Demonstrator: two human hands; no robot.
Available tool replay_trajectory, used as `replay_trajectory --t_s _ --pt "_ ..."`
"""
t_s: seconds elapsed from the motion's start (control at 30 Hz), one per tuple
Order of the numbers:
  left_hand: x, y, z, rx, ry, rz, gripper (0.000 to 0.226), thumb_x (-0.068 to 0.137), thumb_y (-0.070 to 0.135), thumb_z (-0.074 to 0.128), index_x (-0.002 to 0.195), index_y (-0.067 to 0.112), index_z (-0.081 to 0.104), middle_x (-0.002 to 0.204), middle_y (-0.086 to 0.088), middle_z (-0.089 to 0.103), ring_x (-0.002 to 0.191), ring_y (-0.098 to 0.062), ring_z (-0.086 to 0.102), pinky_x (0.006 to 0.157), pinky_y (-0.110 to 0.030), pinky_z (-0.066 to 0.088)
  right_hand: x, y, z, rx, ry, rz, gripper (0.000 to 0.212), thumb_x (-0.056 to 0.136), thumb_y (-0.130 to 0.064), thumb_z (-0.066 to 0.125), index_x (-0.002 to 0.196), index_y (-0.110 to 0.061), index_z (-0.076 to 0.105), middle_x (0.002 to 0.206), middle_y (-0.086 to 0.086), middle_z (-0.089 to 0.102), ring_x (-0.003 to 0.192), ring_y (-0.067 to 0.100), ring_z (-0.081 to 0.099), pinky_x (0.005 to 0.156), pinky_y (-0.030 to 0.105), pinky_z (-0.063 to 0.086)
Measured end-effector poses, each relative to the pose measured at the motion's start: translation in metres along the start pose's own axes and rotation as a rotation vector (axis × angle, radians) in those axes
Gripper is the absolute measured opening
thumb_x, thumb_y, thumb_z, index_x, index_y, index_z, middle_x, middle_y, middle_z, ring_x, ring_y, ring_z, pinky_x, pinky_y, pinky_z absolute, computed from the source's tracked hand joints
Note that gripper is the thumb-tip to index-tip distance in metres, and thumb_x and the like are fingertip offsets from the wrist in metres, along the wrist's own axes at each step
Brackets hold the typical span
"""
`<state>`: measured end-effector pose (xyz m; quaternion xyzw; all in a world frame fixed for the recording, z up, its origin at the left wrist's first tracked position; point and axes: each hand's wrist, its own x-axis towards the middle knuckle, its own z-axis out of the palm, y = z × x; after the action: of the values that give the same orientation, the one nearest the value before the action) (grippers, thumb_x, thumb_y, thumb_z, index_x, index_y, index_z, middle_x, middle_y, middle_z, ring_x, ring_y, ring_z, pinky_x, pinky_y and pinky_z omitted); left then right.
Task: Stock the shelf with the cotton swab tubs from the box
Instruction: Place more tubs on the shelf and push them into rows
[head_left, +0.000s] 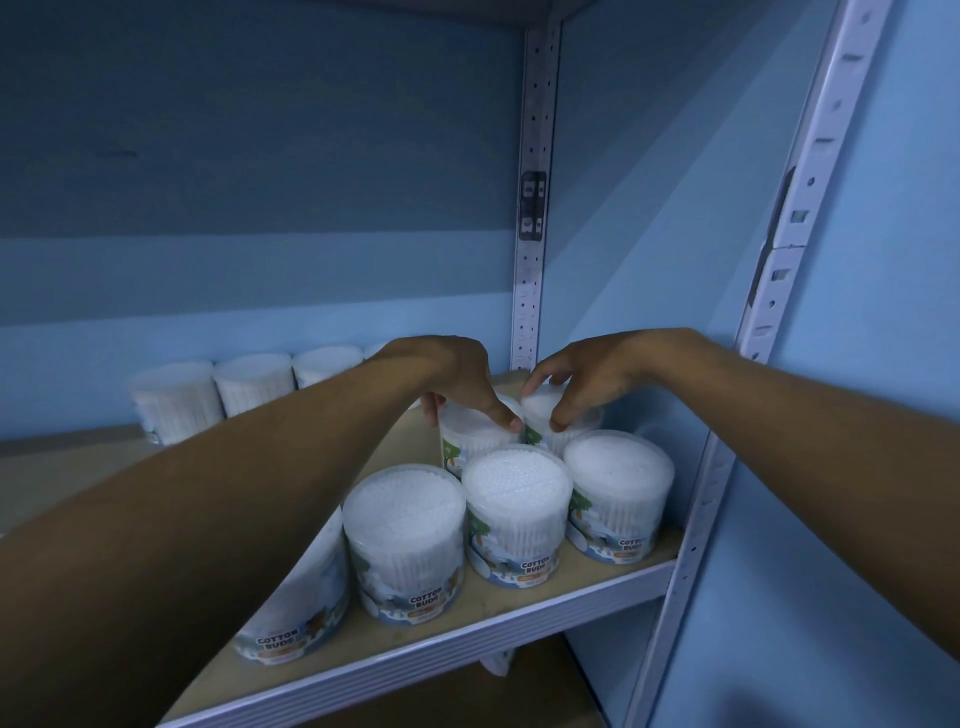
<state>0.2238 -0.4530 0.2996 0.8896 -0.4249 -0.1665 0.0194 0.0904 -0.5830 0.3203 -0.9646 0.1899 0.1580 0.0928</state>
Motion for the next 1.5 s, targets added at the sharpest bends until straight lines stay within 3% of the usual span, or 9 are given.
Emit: replay_trajectory --t_s 0.17,0.67,1.0,1.2,1.37,1.5 --pt "-0.002 0.000 0.000 -0.011 -0.004 0.006 0.082 0.057 0.073 0.079 0.110 0.013 0.069 0.113 -0.009 0.067 0.081 -0.029 0.075 0.079 -0.035 0.062 -0.004 -0.001 0.000 -0.011 -0.005 0.004 0.061 0.077 -0.046 0.075 0.132 -0.053 0.050 0.139 -0.008 0.048 0.124 0.017 0.052 0.105 0.036 0.046" --pt "-0.007 0.004 0.002 -0.057 -0.030 0.007 0.085 0.058 0.069 0.082 0.116 0.009 0.067 0.115 -0.010 0.067 0.090 -0.031 0.072 0.074 -0.036 0.063 -0.009 -0.001 0.005 0.033 -0.021 0.015 0.061 0.082 -0.041 0.074 0.136 -0.049 0.047 0.145 -0.006 0.042 0.126 0.019 0.049 0.102 0.032 0.045" --pt "-0.015 0.005 0.003 -0.067 -0.030 -0.006 0.089 0.060 0.070 0.080 0.123 0.010 0.064 0.123 -0.010 0.062 0.091 -0.030 0.073 0.080 -0.035 0.062 -0.011 0.000 0.008 0.026 -0.015 0.025 0.063 0.086 -0.044 0.070 0.141 -0.049 0.041 0.151 -0.004 0.039 0.132 0.020 0.045 0.102 0.030 0.040" --pt "-0.022 -0.001 0.000 -0.059 0.031 0.021 0.088 0.071 0.071 0.071 0.138 0.017 0.054 0.126 -0.005 0.062 0.094 -0.024 0.071 0.081 -0.034 0.062 -0.008 -0.006 0.005 0.033 0.104 -0.007 0.058 0.092 -0.055 0.060 0.145 -0.042 0.041 0.153 -0.007 0.038 0.138 0.017 0.040 0.099 0.026 0.031" --pt "-0.027 -0.027 -0.006 -0.056 0.078 0.019 0.080 0.075 0.071 0.067 0.136 0.020 0.057 0.121 -0.006 0.063 0.095 -0.022 0.069 0.080 -0.034 0.062 0.016 -0.027 0.009 -0.001 0.167 -0.036 0.054 0.088 -0.062 0.057 0.139 -0.047 0.044 0.151 -0.011 0.041 0.134 0.016 0.043 0.109 0.034 0.035" --pt "-0.035 -0.059 -0.012 0.000 0.124 -0.041 0.070 0.079 0.066 0.067 0.133 0.022 0.059 0.125 -0.001 0.061 0.083 -0.018 0.070 0.087 -0.035 0.059 0.035 -0.048 0.012 0.003 0.189 -0.082 0.056 0.092 -0.057 0.057 0.144 -0.043 0.041 0.153 -0.008 0.039 0.137 0.016 0.042 0.109 0.031 0.034"
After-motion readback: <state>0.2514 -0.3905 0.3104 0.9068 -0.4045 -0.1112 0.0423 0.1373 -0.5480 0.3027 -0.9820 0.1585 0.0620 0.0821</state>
